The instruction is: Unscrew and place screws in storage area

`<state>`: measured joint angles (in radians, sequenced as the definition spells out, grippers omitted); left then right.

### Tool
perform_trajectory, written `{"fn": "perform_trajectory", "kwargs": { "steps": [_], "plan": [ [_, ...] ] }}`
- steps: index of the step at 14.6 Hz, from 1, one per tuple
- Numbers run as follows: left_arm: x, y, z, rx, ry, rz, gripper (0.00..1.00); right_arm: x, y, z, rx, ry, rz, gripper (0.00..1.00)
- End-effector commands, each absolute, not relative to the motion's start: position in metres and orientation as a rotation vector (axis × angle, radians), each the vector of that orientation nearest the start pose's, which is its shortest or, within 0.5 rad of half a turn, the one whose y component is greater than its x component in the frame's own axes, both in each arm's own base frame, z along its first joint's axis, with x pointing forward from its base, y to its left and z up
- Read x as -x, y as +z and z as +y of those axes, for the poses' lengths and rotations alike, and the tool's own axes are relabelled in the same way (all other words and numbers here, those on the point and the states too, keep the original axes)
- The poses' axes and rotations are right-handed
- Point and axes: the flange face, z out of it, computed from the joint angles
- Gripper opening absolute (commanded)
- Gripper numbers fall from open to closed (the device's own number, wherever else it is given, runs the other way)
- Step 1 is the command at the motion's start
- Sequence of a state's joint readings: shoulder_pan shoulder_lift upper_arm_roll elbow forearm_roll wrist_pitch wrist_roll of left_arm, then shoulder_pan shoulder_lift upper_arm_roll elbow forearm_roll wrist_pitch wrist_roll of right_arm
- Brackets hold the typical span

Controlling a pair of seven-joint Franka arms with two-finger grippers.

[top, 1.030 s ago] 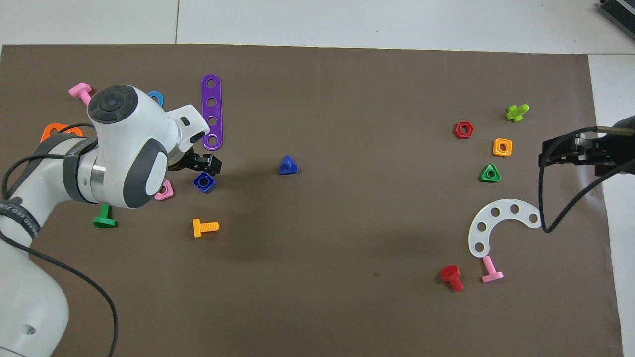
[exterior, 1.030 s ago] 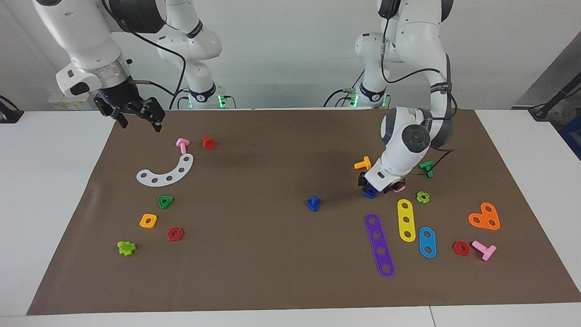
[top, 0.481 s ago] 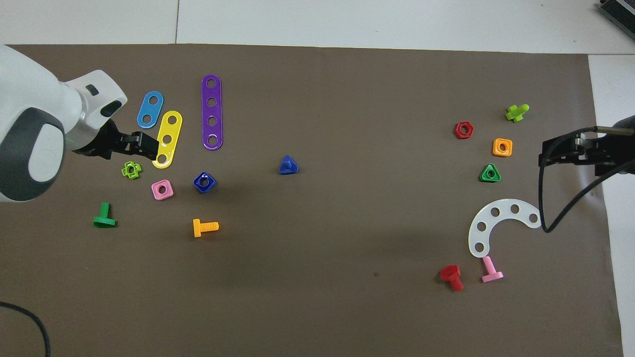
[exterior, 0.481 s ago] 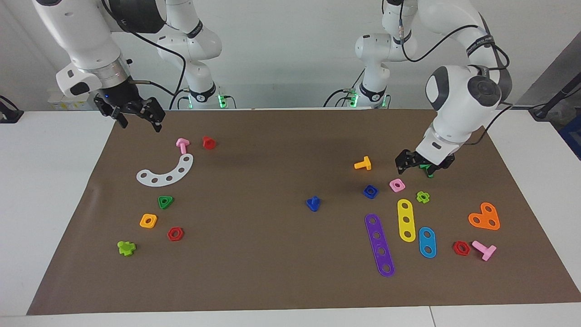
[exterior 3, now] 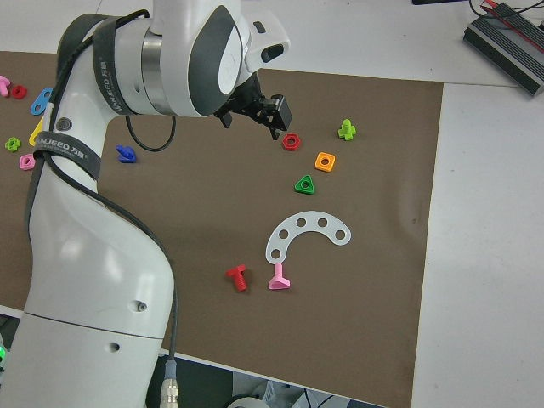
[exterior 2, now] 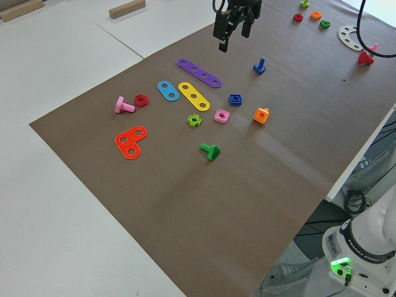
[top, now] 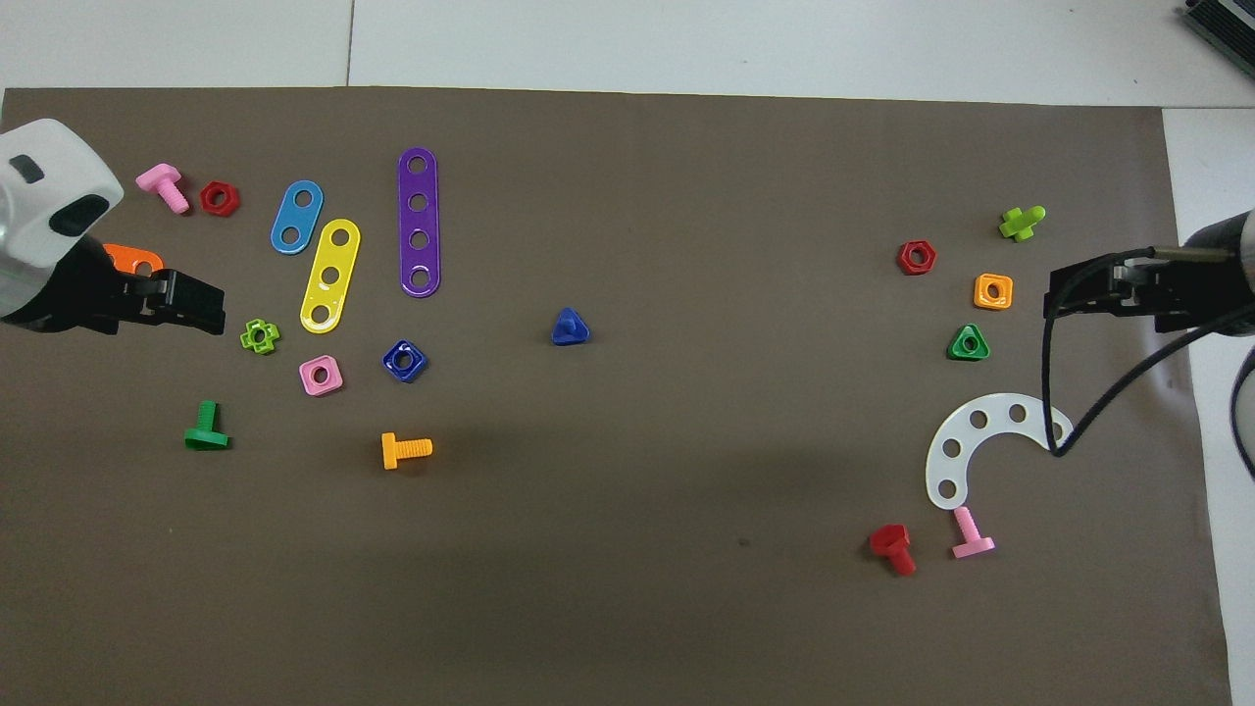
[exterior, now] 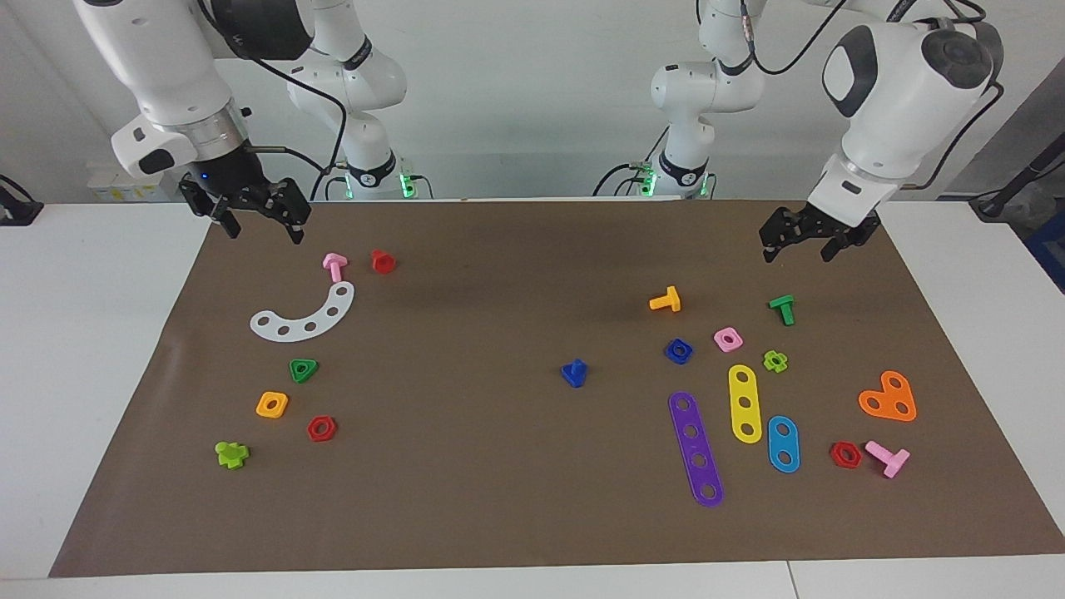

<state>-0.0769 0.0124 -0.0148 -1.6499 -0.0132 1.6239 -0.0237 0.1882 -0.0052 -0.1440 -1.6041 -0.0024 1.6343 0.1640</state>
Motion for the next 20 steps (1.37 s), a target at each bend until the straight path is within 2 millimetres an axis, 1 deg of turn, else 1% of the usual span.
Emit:
{"fn": "perform_trajectory", "kwargs": {
  "steps": [1,2,3,4,6,7,8,9,11,12,13,14,16,17,18,20],
  "plan": [
    [-0.549,0.595,-0.051,3.087,0.061,0.117,1.00,-0.568,0.601,0.067,3.125,-0.063,0.057,1.00],
    [-0.548,0.596,-0.052,3.076,0.051,0.125,1.00,-0.579,0.588,0.087,3.129,-0.049,0.043,1.00],
    [-0.550,0.597,-0.053,3.078,0.034,0.130,1.00,-0.591,0.578,0.116,3.115,-0.069,0.064,1.00],
    [-0.550,0.597,-0.054,3.080,0.027,0.130,1.00,-0.599,0.564,0.148,3.082,-0.090,0.051,1.00],
    [-0.551,0.598,-0.050,3.087,0.014,0.126,1.00,-0.612,0.505,0.232,3.088,-0.078,-0.051,1.00],
    [-0.552,0.597,-0.049,3.089,0.007,0.124,1.00,-0.623,0.483,0.264,3.078,-0.134,-0.022,1.00],
    [-0.552,0.597,-0.050,3.089,0.005,0.126,1.00,-0.630,0.463,0.285,3.070,-0.178,-0.002,1.00],
    [-0.552,0.597,-0.050,3.089,0.005,0.126,1.00,-0.628,0.442,0.315,3.056,-0.207,-0.024,1.00],
    [-0.552,0.597,-0.048,3.090,0.005,0.124,1.00,-0.622,0.402,0.361,3.053,-0.219,0.015,1.00],
    [-0.553,0.597,-0.047,3.090,0.005,0.122,1.00,-0.618,0.383,0.393,3.059,-0.228,0.007,1.00],
    [-0.553,0.596,-0.047,3.090,-0.002,0.122,1.00,-0.616,0.370,0.419,3.059,-0.236,-0.004,1.00],
    [-0.552,0.597,-0.047,3.090,-0.018,0.122,1.00,-0.615,0.364,0.427,3.063,-0.239,-0.015,1.00],
    [-0.550,0.592,-0.047,3.092,-0.021,0.123,1.00,-0.606,0.363,0.439,3.075,-0.250,-0.059,1.00],
    [-0.550,0.590,-0.047,3.093,-0.025,0.124,1.00,-0.599,0.355,0.450,3.074,-0.257,-0.088,0.98],
    [-0.549,0.591,-0.047,3.094,-0.035,0.124,1.00,-0.601,0.353,0.453,3.059,-0.295,-0.098,0.94],
    [-0.548,0.585,-0.048,3.095,-0.042,0.128,1.00,-0.600,0.349,0.453,3.049,-0.312,-0.102,0.76]
  ]
}}
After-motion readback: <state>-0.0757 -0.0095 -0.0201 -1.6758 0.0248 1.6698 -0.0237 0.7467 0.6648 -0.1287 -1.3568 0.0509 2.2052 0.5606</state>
